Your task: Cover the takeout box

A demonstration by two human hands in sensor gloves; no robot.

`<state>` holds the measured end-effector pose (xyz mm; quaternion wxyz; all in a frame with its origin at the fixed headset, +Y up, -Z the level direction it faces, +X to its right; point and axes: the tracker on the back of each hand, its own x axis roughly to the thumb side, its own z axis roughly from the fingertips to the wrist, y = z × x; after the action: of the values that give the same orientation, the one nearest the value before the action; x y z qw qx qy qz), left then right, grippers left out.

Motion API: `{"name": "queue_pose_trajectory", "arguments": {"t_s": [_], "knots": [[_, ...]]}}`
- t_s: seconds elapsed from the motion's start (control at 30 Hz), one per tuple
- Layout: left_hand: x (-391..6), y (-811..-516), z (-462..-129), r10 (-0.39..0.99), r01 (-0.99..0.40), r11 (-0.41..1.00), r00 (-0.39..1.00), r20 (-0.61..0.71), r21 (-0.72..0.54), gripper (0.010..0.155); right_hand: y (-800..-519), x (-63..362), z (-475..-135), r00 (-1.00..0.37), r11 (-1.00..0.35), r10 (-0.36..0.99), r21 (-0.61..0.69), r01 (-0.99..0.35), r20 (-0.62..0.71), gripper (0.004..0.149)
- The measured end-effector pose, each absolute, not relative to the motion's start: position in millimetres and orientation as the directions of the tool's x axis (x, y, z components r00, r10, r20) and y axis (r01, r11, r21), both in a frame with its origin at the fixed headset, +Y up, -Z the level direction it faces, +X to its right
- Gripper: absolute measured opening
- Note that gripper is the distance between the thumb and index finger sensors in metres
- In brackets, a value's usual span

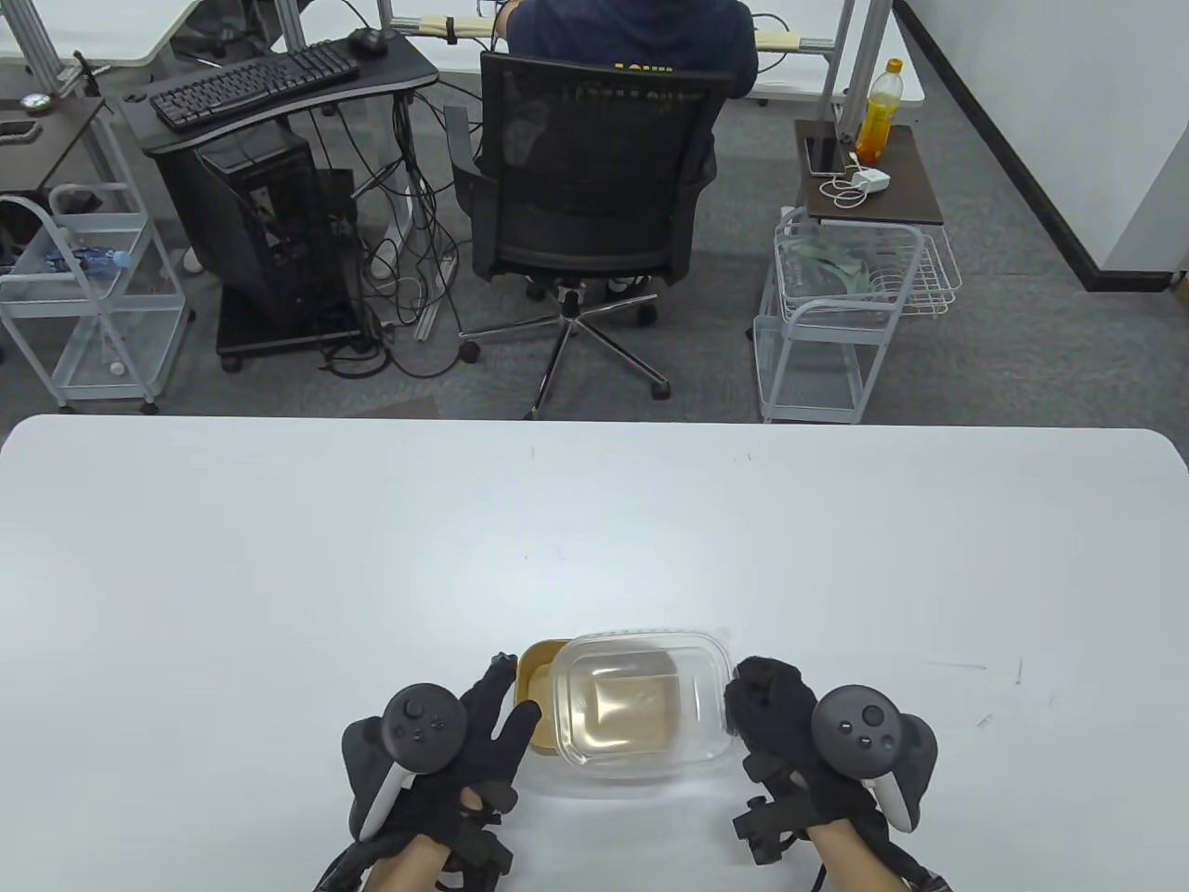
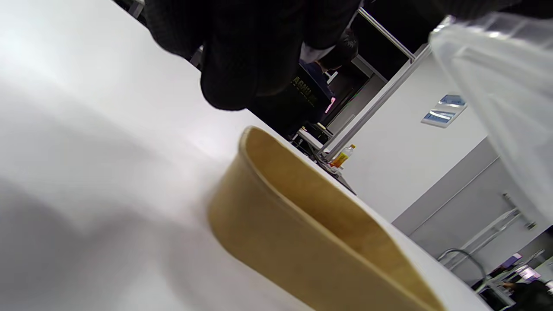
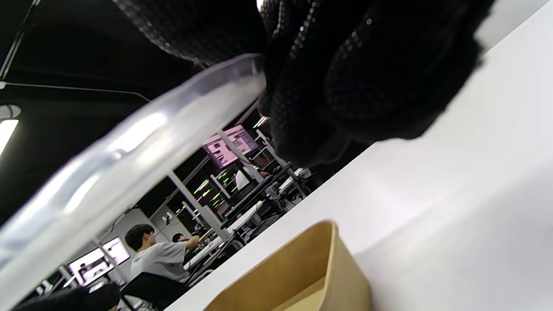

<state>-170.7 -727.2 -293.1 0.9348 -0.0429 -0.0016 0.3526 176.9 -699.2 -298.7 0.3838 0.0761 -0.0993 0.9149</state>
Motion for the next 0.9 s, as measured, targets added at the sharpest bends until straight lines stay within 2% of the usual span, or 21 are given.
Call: {"name": "queue_pose_trajectory", "arguments": {"t_s": [0.23,0.6,0.73,0.9], "knots": [[-179.3,-723.7,-292.6,0.822,-0.824,0.557,0.565,-0.067,-0.105,0.075,-700.5,170.9,-296.7,-0.697,-0.684,0.677,-0.145,-0.714,0.237,0.044],[-175.6,-715.7,-295.3,0.850,-0.843,0.511,0.525,-0.048,-0.166,0.059,-700.9,161.3,-293.2,-0.699,-0.698,0.636,-0.143,-0.702,0.327,0.044],[-178.9,-704.9,-300.9,0.831,-0.808,0.542,0.556,0.008,-0.229,0.054,-698.9,162.9,-292.2,-0.679,-0.688,0.632,-0.132,-0.713,0.373,0.046],[-169.8,-680.1,-305.6,0.700,-0.660,0.709,0.699,0.142,-0.247,0.048,-695.0,168.2,-289.8,-0.661,-0.669,0.614,-0.161,-0.726,0.432,0.046]]}}
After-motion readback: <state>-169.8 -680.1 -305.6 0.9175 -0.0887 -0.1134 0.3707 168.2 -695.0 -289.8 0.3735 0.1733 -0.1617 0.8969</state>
